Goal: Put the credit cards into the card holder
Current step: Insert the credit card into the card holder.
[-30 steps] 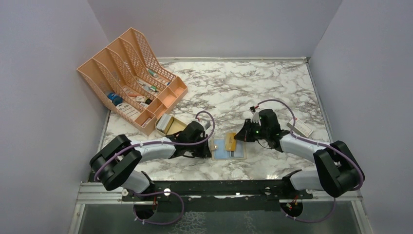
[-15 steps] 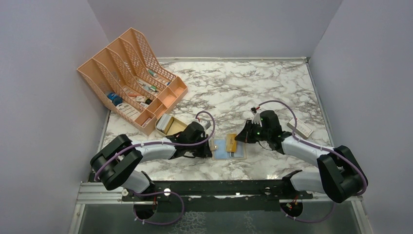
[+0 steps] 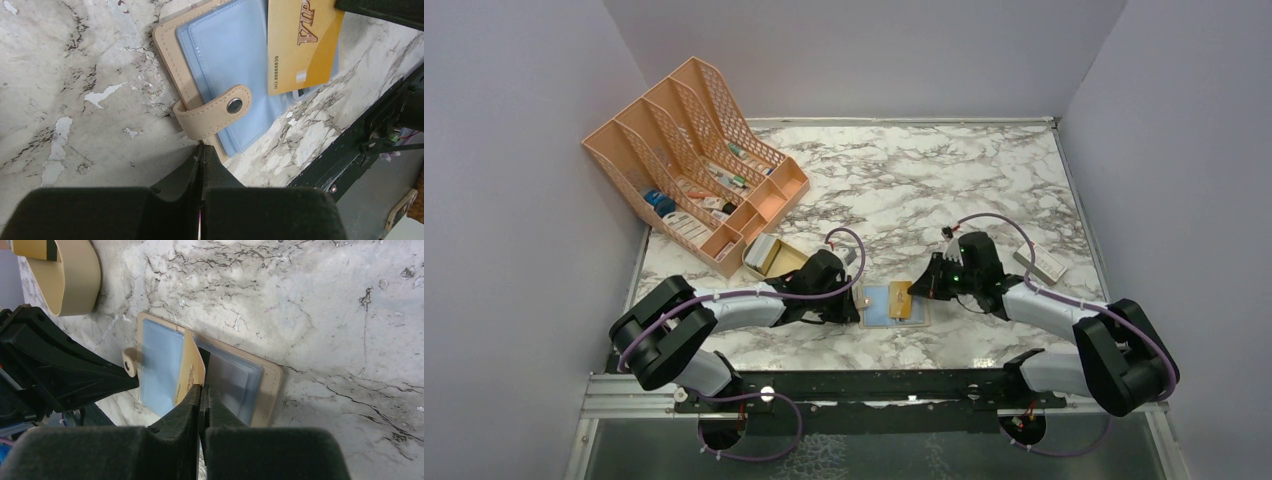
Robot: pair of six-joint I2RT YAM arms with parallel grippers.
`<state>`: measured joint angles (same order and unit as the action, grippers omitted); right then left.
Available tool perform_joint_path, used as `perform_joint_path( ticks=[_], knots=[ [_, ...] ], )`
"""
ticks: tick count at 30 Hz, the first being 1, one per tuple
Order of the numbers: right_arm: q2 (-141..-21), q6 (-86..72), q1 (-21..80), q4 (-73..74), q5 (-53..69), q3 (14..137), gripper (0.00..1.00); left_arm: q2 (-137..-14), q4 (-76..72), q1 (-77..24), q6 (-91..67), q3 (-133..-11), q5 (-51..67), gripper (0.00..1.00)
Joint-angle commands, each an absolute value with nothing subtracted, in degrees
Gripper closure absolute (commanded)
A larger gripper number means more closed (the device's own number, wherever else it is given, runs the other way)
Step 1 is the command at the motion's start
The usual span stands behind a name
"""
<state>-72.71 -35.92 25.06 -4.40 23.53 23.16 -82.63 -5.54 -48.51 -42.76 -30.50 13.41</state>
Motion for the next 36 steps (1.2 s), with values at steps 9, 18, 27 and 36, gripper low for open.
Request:
perform_joint_path(
  ticks=[9,18,27,36],
  knots=[
    [-76.34,-34.06,24.87,-5.92,27.43,22.53,0.99,-84.34,-6.51,-48.87,-41.49,-31.01,12.41,1.0],
    [-78.71,-33.68,24.87,-7.22,28.84,24.68,0.99,-84.25,-6.88,-48.87,-41.55,-31.18,12.72,1.0],
    [-82.69,-34.54,24.96,-8.88,31.53,26.31,0.99,-83.92,-7.4,-48.86,-41.92,-31.03,12.98,1.0],
    [-82.88,-36.78,25.05,-9.46,31.2,26.2,0.98,-84.37,-9.26,-48.83,-42.69,-30.44,14.01,1.0]
  ],
)
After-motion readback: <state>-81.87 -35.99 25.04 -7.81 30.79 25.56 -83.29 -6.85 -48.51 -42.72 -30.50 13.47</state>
